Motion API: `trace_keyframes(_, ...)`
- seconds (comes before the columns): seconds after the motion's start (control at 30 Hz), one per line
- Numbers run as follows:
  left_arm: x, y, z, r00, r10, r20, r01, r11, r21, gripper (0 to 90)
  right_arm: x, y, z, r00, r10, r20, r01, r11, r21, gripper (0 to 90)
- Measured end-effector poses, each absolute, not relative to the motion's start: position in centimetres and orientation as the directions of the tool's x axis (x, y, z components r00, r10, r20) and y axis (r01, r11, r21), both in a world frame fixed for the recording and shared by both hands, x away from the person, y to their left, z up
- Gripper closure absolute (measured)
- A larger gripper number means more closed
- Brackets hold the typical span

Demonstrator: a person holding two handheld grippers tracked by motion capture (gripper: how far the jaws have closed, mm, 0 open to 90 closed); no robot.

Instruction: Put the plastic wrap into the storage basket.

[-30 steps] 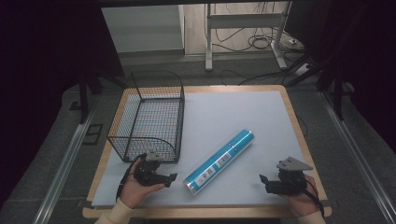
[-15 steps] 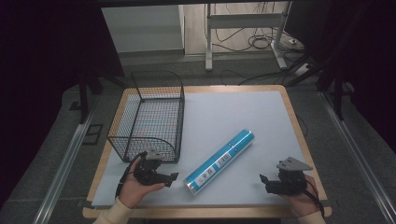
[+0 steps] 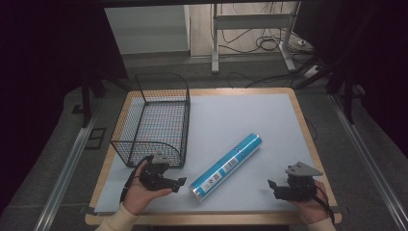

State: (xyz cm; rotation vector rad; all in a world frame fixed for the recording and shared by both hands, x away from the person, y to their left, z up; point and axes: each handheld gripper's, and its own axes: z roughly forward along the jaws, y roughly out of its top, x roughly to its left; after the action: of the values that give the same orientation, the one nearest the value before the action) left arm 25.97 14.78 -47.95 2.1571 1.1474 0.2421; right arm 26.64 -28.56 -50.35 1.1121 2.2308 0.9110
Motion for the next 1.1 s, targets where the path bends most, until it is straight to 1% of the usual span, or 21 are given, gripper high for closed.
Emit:
trace_keyframes(0.33, 26.1, 14.5, -47.5, 0.601, 0.786, -0.143, 0.662, -0.391, 0.64, 16.9, 26.7, -28.6, -50.3, -0.552, 0.825, -0.122, 0.503, 0.446, 0.74, 11.7)
trace_keyframes(1.1, 26.4, 11.7, -46.0, 0.648, 0.752, -0.124, 0.632, -0.439, 0.638, 16.4, 26.6, -28.6, -50.3, -0.553, 0.824, -0.124, 0.502, 0.448, 0.74, 11.8)
